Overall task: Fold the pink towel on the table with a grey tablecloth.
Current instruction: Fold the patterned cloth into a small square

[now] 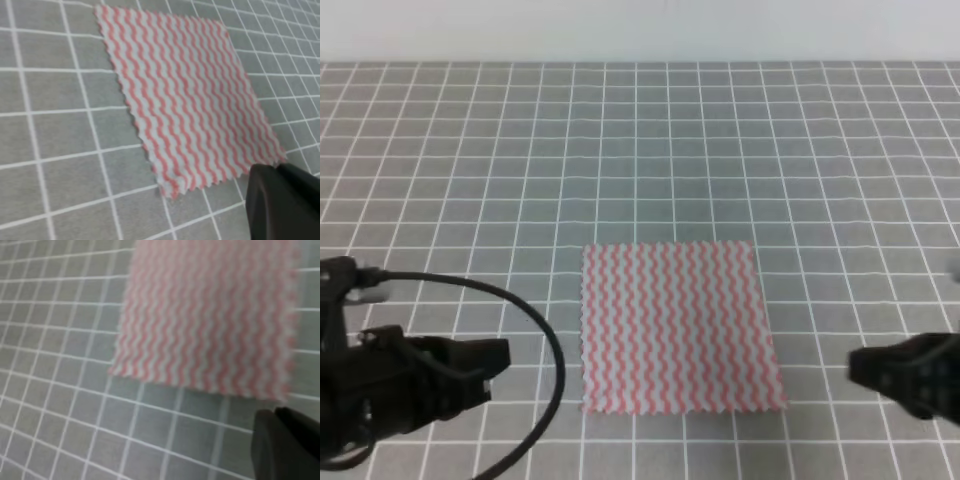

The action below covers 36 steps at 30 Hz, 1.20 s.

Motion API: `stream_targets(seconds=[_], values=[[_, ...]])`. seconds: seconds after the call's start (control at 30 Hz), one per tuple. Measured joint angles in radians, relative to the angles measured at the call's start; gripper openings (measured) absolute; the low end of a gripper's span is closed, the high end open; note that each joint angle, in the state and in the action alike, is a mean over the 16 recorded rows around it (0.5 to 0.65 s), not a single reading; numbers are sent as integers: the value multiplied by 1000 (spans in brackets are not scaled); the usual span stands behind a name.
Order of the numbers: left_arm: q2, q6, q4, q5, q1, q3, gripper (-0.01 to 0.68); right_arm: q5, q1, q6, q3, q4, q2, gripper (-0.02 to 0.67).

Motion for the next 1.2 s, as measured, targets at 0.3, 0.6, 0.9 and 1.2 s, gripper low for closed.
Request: stream_targets(seconds=[0.3, 0.6, 0.9, 1.2], values=[[71, 133, -120, 6, -26, 0, -3, -168, 185, 9, -24, 41, 219, 45], [74, 172, -129, 7, -26, 0, -3, -241, 202, 7, -46, 110, 413, 232], [76, 201, -131, 7, -26, 0, -3, -254, 202, 5, -104, 144, 542, 294], [76, 218, -133, 8, -26, 0, -3, -240, 203, 3, -132, 142, 605, 274]])
